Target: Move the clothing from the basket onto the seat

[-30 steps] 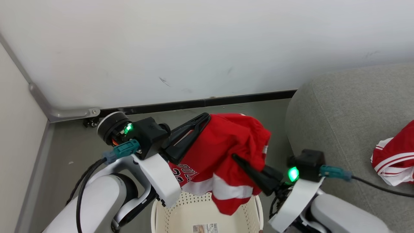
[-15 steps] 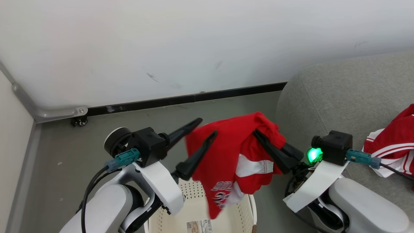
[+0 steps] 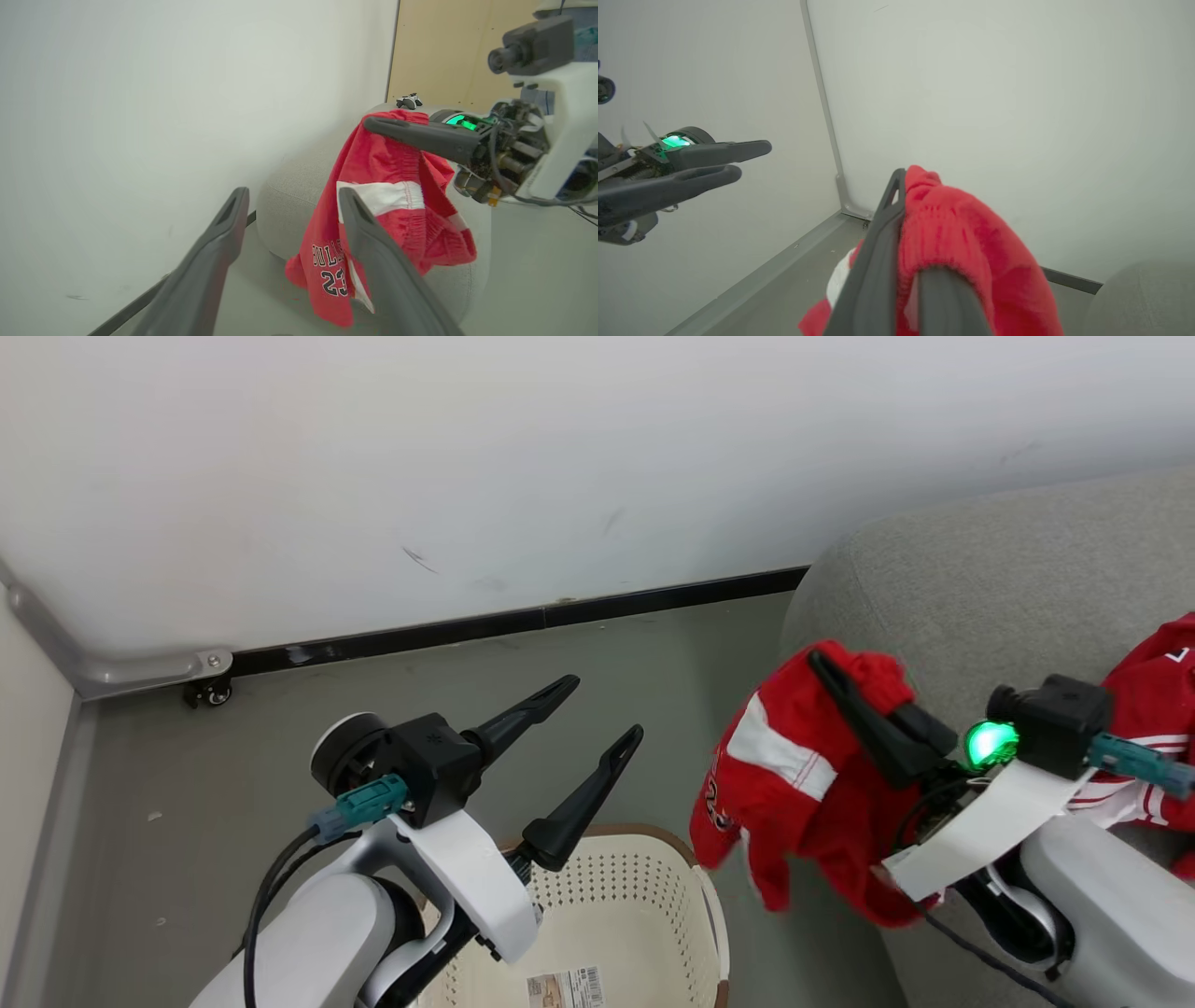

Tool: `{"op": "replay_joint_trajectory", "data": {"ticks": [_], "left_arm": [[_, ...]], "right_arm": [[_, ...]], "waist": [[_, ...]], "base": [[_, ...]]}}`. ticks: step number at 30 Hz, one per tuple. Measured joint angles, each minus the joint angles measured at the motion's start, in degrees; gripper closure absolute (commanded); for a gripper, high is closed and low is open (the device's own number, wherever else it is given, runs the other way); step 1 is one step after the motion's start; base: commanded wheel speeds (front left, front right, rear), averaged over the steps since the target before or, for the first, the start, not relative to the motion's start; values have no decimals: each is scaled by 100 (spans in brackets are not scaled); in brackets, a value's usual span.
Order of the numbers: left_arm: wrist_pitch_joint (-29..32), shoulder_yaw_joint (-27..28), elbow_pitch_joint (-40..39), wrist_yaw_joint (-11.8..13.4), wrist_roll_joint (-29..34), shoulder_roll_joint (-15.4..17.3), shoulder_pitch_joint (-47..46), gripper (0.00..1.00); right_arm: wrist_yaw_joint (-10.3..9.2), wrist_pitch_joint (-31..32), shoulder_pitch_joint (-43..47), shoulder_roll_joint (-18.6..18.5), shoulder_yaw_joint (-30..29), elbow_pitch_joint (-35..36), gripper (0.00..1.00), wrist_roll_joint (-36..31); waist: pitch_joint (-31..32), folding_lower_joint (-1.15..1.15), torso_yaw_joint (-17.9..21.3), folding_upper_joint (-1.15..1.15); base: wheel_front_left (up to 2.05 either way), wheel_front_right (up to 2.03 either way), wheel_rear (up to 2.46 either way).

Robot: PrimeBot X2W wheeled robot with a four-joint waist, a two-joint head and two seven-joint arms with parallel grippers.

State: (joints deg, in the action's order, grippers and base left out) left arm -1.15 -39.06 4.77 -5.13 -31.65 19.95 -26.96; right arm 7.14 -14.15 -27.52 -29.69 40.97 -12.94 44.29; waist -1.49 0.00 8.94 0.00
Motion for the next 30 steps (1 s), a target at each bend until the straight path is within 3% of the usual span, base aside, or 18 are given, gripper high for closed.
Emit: {"op": "replay_joint_trajectory", "data": {"ticks": [30], "left_arm": [[-420,-476,212,-152,-102,-186,249,0]], "right_arm": [[0,-4,792,-252,-1139,148,100,-248]], "waist": [[153,0,732,0]], "base": [[0,0,0]]}}
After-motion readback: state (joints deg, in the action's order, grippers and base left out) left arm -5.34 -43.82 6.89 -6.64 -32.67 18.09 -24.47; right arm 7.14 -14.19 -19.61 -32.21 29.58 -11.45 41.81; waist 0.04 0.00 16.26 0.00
